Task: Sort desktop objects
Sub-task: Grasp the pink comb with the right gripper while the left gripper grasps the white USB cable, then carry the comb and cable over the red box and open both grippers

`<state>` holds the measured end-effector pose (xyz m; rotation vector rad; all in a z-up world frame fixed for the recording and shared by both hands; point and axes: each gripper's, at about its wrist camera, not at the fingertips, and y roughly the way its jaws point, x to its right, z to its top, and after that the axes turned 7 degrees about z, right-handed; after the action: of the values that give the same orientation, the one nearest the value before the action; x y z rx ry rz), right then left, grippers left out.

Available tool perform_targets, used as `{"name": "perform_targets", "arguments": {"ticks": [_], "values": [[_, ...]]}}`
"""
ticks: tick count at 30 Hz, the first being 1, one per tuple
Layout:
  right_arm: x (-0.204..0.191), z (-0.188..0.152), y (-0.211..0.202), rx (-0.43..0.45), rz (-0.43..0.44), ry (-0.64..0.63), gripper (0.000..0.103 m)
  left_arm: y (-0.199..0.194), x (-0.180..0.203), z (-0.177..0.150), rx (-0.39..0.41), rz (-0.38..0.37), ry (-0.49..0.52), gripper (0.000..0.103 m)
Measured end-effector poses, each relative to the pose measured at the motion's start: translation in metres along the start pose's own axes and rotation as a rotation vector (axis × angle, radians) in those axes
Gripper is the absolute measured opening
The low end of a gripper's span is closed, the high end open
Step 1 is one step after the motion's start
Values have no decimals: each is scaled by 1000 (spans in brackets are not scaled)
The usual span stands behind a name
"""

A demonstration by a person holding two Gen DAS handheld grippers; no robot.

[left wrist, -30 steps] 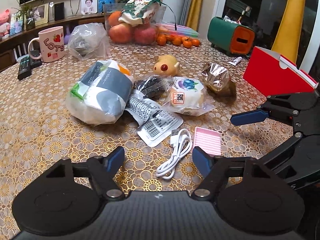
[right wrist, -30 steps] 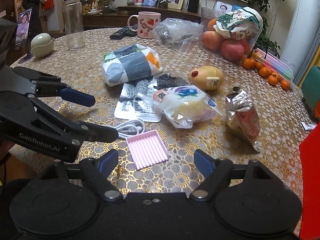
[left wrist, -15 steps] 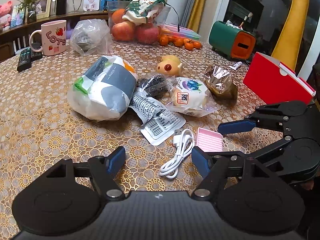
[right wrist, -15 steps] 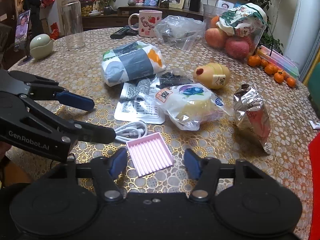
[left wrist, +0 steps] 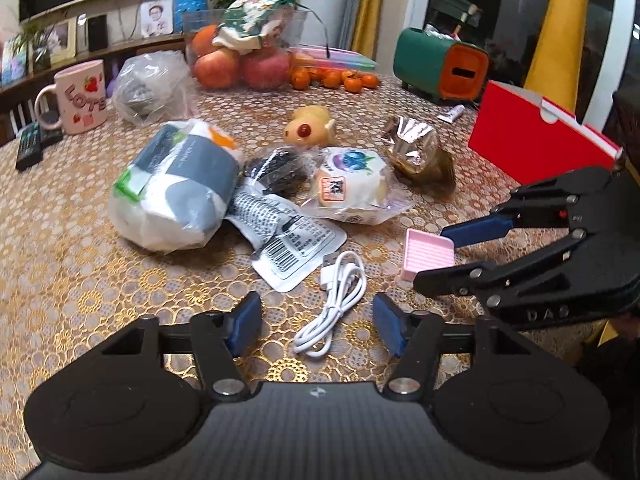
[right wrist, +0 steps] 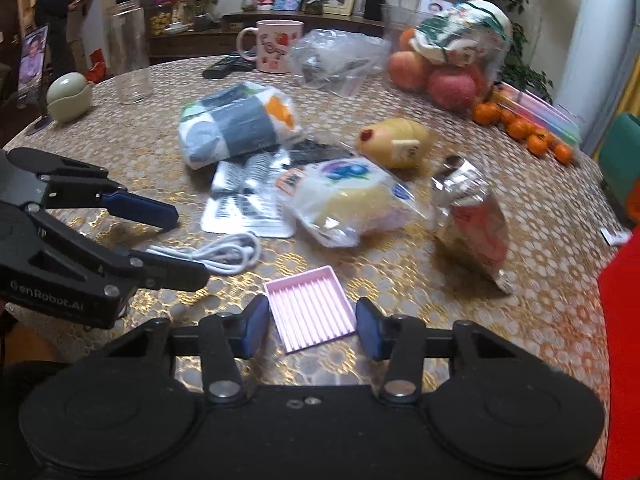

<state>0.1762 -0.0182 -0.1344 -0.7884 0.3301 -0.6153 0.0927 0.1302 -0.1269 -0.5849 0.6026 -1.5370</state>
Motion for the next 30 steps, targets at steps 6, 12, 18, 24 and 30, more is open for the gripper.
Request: {"name": "perform_targets", "arguments": {"ticks": [6, 12, 18, 24, 30], "values": [[5, -4, -4, -1, -17, 21, 47, 4, 11, 3, 4, 29, 69, 31], [9, -8, -10, -13, -50, 46, 47, 2, 27, 2, 14, 44, 161, 13], [22, -18, -28, -24, -105, 82, 47, 4, 27, 5, -2, 49, 96, 11], [37, -27, -49, -25, -136, 123, 47, -1, 22, 11, -31, 32, 5, 11], [48, -26, -76, 2, -142, 151, 47, -17, 30, 21, -16, 10, -45, 11]]}}
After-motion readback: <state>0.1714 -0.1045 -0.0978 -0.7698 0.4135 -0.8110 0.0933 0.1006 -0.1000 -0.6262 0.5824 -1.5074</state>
